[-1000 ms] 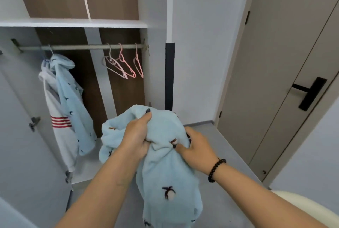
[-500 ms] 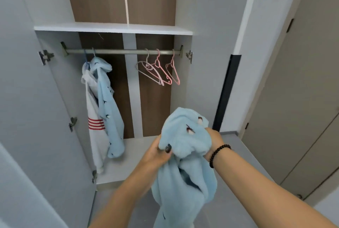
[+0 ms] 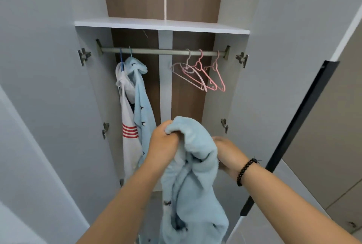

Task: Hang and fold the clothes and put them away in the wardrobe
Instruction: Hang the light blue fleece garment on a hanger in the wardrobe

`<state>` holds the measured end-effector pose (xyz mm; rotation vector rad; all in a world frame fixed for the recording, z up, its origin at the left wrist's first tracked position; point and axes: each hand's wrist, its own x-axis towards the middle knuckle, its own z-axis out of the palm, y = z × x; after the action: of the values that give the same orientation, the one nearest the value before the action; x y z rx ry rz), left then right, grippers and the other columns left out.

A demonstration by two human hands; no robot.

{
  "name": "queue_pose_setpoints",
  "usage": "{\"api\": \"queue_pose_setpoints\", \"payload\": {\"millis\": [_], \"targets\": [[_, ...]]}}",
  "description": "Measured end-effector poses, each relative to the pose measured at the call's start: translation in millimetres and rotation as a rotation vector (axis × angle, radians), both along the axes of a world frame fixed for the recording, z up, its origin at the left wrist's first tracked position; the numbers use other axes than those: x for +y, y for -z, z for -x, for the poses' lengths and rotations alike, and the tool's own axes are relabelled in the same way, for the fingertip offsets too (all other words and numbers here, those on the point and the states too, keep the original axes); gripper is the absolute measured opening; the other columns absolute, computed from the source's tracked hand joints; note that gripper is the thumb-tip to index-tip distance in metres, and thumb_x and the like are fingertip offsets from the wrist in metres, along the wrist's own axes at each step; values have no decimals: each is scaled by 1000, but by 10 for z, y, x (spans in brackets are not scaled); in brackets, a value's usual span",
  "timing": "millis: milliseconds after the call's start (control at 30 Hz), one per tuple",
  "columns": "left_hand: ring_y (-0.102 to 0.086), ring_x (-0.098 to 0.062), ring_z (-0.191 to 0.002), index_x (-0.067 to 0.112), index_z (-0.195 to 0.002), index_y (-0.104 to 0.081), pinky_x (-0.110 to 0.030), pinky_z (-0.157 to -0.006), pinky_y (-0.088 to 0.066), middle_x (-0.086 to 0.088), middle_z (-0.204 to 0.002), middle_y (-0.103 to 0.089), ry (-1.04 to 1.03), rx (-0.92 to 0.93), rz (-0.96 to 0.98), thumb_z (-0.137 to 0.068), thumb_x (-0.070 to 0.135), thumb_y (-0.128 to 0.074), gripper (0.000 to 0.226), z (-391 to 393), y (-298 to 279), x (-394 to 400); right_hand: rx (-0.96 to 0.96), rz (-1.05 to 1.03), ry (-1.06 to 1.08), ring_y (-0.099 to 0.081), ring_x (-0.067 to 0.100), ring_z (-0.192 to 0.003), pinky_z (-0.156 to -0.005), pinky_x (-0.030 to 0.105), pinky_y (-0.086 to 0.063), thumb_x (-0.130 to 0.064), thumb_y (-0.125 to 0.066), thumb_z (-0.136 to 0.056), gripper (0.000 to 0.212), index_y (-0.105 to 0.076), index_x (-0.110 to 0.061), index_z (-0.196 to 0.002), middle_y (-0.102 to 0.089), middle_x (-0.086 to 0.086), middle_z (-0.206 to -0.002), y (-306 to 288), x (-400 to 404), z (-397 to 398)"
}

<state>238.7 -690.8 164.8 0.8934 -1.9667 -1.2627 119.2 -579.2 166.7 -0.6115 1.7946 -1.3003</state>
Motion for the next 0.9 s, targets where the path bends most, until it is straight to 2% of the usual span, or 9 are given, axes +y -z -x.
{"api": "queue_pose_setpoints", "payload": {"millis": [67,133,267,333,467,567,667,767,900], "targets": [[-53,-16,-67,20,-71,-54,-25,-63,-45,-3,-74,-59,-66,50,-48,-86,2,-51,23,-23,-45,-166,17,143,22,-63,17,-82,-75,32,-52,-24,-61,-88,12,-63,-16,-97,-68,3,-94,-118,-79,-74],[-50,-19,-67,15,-68,-55,-34,-64,-43,-5,-69,-55,-67,-13,-20,-82,1,-54,20,-53,-31,-339,103,261,-51,-65,13,-89,-83,33,-53,-31,-65,-86,25,-60,-24,-110,-66,-4,-103,-221,-190,-123],[-45,-16,-62,3,-64,-58,-30,-58,-35,-5,-60,-50,42,-136,-5,-72,-3,-60,11,-59,132,-459,705,124,-391,-60,8,-97,-85,24,-51,-33,-77,-73,62,-47,-32,-128,-55,-12,-113,-248,-476,-164],[-45,-13,-60,1,-67,-59,-28,-56,-37,-4,-61,-49,-52,-89,-37,-74,-1,-61,8,-53,137,-594,892,88,-468,-61,5,-93,-82,20,-50,-29,-74,-74,61,-47,-30,-129,-52,-13,-118,-162,-673,-111],[-43,-3,-50,9,-66,-59,-15,-48,-36,0,-59,-51,-164,-28,-64,-77,3,-64,14,-17,65,-981,858,170,-482,-64,4,-79,-74,17,-50,-28,-71,-78,49,-50,-28,-122,-56,-12,-113,-26,-1068,39],[-45,-8,-56,12,-64,-59,-19,-52,-38,0,-60,-51,-167,-42,-56,-74,4,-69,16,87,46,-1194,850,218,-463,-59,5,-78,-70,17,-50,-21,-67,-79,37,-54,-24,-115,-61,-9,-101,15,-1401,178],[-46,-8,-58,13,-63,-59,-20,-55,-39,2,-62,-54,-160,-28,-37,-73,8,-77,22,249,30,-1388,862,285,-393,-57,7,-72,-63,22,-50,-8,-60,-80,15,-63,-15,-93,-64,-3,-83,-14,-1730,426],[-54,-7,-61,17,-67,-65,-25,-61,-45,9,-65,-62,-217,-29,93,-73,14,-79,15,429,28,-1553,828,361,-309,-54,0,-62,-54,11,-42,-2,-56,-81,15,-62,-15,-76,-60,-7,-68,-165,-1978,722],[-55,-2,-67,25,-81,-62,-11,-58,-40,15,-74,-59,-325,-151,404,-81,19,-70,9,682,235,-1670,831,436,-214,-55,4,-63,-55,11,-42,-2,-55,-78,18,-60,-17,-69,-61,-4,-68,-378,-2212,1131]]}}
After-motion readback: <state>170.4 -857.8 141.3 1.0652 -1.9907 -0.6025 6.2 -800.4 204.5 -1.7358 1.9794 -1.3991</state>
